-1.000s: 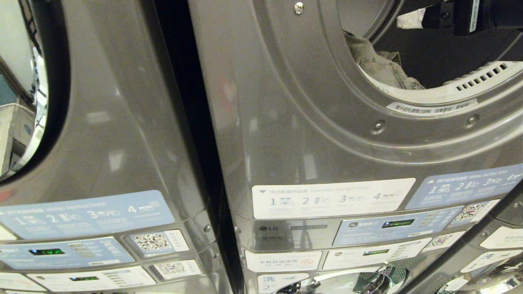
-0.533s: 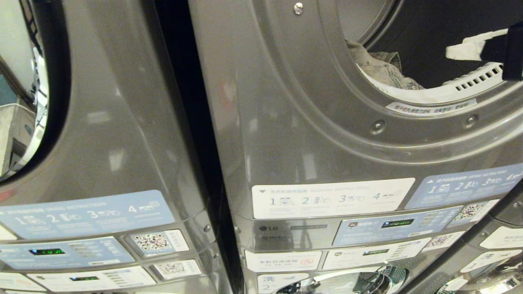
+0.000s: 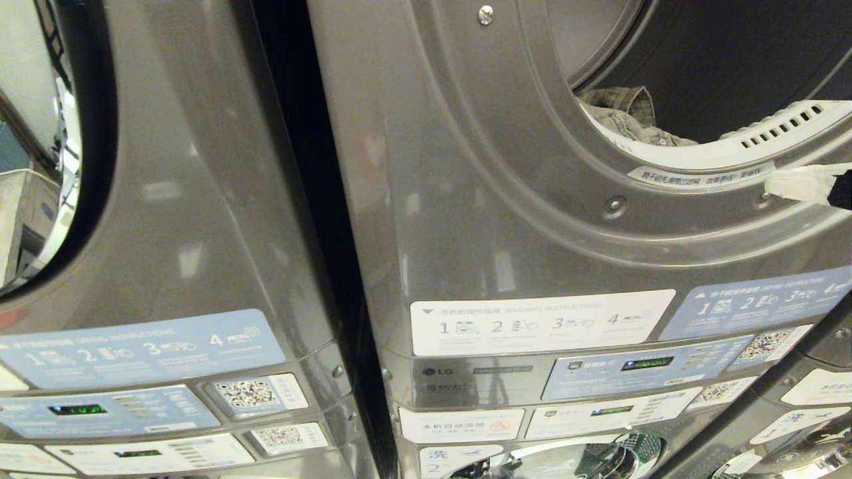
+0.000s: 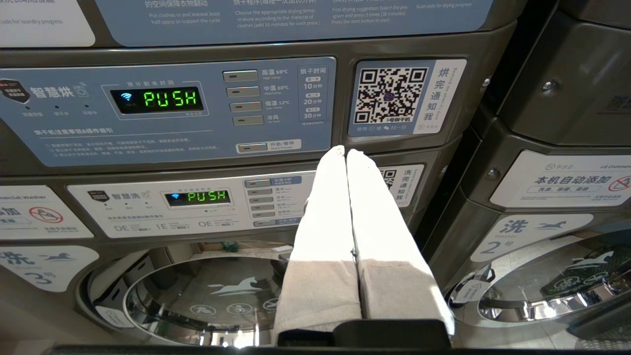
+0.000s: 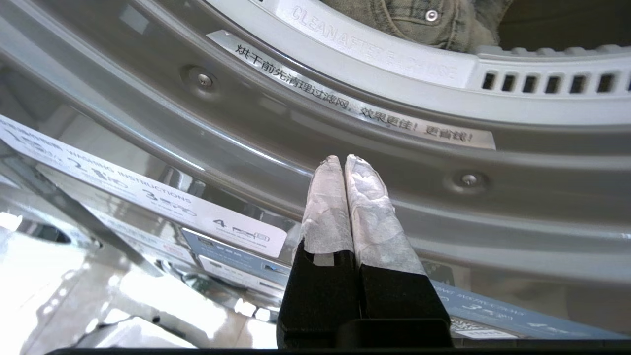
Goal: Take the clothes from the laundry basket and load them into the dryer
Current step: Close the dryer
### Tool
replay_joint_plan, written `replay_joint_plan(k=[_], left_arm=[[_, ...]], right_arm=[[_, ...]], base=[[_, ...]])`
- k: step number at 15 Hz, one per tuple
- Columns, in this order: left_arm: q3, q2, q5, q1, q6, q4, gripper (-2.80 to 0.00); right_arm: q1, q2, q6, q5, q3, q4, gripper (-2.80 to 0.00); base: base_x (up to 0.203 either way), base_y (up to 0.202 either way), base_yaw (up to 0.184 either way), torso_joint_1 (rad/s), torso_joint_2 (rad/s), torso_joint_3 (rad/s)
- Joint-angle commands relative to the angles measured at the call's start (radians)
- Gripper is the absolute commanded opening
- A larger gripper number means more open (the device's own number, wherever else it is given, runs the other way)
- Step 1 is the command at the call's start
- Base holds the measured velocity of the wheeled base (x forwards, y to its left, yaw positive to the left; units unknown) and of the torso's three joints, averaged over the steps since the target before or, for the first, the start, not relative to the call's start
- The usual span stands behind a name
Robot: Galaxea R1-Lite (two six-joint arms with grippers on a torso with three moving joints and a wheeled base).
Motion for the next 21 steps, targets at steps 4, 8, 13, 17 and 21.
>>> replay_joint_plan(k=[4, 8, 13, 17, 21], left_arm=[[0.0, 0.0, 0.0, 0.001, 0.0, 0.0, -2.8], [0.0, 0.001, 0.0, 0.001, 0.0, 0.0, -2.8], [0.0, 0.0, 0.0, 0.001, 0.0, 0.0, -2.8], [0.0, 0.0, -0.001, 0.001, 0.001, 0.0, -2.8], [0.0, 0.001, -0.001, 0.001, 0.001, 0.0, -2.8]], right_arm=[[0.0, -0.119, 0.003, -0.05, 0.107, -0.003, -2.8], [-0.089, -0.278, 0.0, -0.049, 0.338, -0.004, -2.8], [-0.384, -0.69, -0.005, 0.171, 0.727, -0.005, -2.8], [-0.457, -0.886, -0.01, 0.203, 1.089, -0.176, -2.8], [-0.47, -0.888, -0.028, 0.165, 1.239, -0.434, -2.8]], base=[[0.0, 0.0, 0.0, 0.0, 0.0, 0.0], [0.0, 0.0, 0.0, 0.0, 0.0, 0.0], [0.0, 0.0, 0.0, 0.0, 0.0, 0.0], [0.0, 0.0, 0.0, 0.0, 0.0, 0.0], [0.0, 0.0, 0.0, 0.0, 0.0, 0.0]])
